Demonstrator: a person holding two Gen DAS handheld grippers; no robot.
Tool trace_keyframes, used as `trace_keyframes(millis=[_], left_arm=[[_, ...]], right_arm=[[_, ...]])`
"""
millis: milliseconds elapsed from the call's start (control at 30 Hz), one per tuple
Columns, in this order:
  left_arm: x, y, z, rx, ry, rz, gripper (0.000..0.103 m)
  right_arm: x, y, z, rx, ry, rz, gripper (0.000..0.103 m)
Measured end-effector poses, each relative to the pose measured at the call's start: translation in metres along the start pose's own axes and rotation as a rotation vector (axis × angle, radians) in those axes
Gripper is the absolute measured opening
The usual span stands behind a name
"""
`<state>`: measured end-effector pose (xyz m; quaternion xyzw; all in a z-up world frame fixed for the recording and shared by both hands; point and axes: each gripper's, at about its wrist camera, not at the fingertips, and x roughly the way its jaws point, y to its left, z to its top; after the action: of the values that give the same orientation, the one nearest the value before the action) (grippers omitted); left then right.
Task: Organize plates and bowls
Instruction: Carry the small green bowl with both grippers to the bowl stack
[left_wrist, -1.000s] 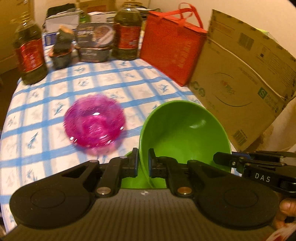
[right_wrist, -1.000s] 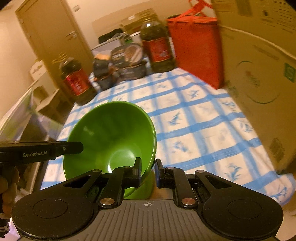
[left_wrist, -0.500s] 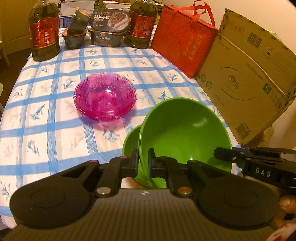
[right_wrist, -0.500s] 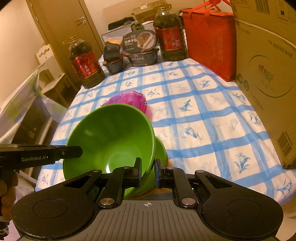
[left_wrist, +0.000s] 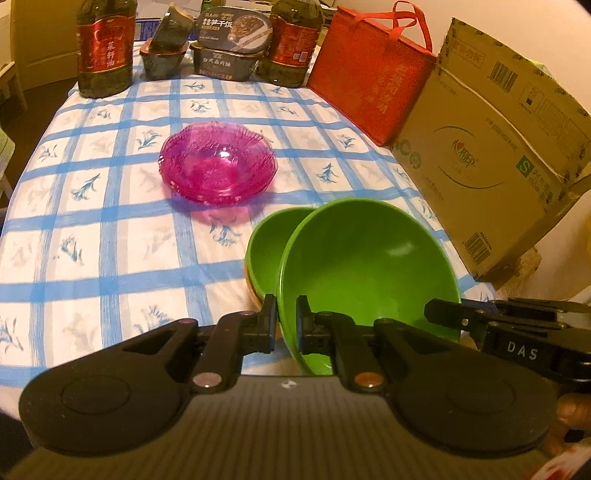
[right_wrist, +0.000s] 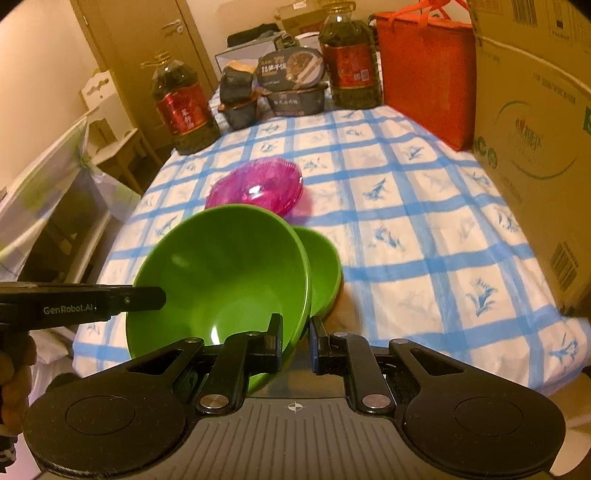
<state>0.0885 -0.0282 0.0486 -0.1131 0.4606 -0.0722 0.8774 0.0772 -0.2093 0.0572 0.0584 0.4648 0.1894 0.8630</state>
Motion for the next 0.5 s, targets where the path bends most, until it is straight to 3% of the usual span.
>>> trace_keyframes(millis=[500], left_arm=[[-0.008,0.001,-0.029,-0.027,0.012,0.011,0.008]], right_arm=[[-0.006,0.006,-0.021,-0.009,0.022,0.002,0.014]])
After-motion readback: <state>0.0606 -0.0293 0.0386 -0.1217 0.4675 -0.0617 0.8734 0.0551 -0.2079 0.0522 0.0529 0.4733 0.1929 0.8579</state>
